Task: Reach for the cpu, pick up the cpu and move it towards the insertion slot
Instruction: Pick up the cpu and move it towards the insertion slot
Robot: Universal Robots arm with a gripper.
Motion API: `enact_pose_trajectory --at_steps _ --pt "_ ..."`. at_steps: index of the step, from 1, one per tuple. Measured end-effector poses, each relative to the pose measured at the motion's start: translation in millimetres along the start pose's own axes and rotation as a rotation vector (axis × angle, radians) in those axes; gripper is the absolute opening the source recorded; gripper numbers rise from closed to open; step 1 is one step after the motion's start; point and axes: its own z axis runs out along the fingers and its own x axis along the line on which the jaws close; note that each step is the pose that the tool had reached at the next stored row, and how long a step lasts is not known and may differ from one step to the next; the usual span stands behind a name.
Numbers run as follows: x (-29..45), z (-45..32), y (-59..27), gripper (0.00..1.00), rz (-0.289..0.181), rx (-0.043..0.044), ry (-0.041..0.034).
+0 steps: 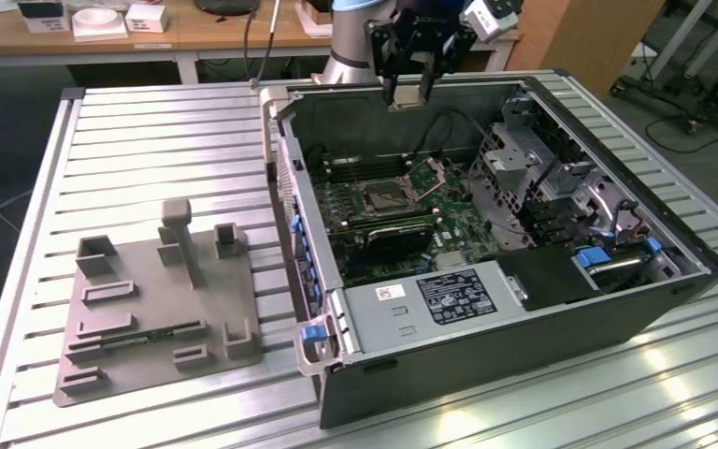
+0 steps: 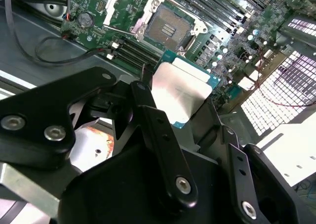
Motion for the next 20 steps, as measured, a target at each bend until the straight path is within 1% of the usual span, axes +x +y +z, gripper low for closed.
enact_pose_trajectory --at_steps 7,13,14,18,20 --pt "-0.4 0.2 0.8 0.55 0.0 -0.0002 0.0" --pt "-2.4 0.8 6.5 0.55 0.0 -0.0001 0.0" --pt "-2.8 1.0 8.2 0.55 0.0 0.0 -0.0001" --pt "-3.5 2.5 23.3 0.55 0.0 -0.0002 -0.0008" --pt "-4.3 2.8 26.1 0.55 0.0 0.0001 -0.0008"
